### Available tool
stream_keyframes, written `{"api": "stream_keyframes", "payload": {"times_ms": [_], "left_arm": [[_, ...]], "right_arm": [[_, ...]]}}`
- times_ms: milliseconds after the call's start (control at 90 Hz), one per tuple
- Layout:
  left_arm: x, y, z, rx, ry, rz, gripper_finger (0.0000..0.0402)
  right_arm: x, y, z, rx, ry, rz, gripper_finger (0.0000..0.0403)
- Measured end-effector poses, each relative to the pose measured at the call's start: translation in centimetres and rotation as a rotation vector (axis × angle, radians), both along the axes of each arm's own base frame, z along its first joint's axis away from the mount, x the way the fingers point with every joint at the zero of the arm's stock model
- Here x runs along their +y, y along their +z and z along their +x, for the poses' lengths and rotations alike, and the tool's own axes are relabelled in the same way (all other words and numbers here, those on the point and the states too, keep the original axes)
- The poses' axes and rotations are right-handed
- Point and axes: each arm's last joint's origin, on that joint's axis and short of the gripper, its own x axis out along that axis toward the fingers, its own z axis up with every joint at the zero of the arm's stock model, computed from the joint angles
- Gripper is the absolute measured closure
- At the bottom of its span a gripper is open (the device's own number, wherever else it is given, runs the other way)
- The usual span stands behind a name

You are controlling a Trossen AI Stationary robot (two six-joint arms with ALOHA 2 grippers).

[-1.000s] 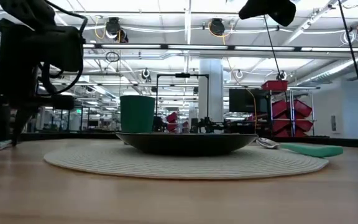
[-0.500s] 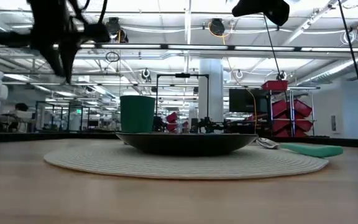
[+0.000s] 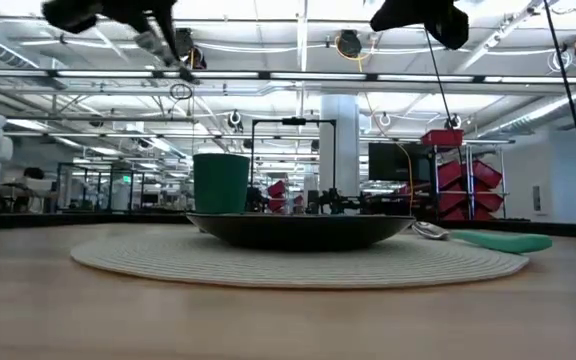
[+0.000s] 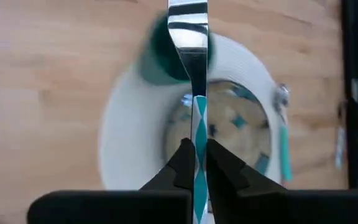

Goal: Set table place
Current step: Put the blue knife on the right of the white table mat

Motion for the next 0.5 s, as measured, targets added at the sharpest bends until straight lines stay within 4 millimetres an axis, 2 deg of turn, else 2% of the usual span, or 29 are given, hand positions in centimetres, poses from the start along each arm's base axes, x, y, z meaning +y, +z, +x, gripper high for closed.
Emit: {"api": "stream_keyframes", "payload": {"times_ms": [133, 267, 367, 500], "left_arm": [[-1.2, -0.5, 2.0, -0.066, -0.124, 0.05, 0.0401], [-3.2, -0.7, 2.2, -0.097, -0.189, 0.074, 0.0401], [-4.2, -0.9, 2.3, -0.12, -0.189, 0.072, 0.0401], [-5.1, -1.9, 3.7, -0.163, -0.18, 0.071, 0.0401]], "right_arm": [[-0.1, 0.0, 0.0, -0.038, -0.081, 0.092, 0.0401], [0.5, 0.2, -0.3, -0.086, -0.158, 0.137, 0.0401], [0.8, 0.1, -0.4, -0.08, -0.144, 0.129, 0.0401], [1.0, 0.1, -0.4, -0.05, -0.063, 0.122, 0.0401]]}}
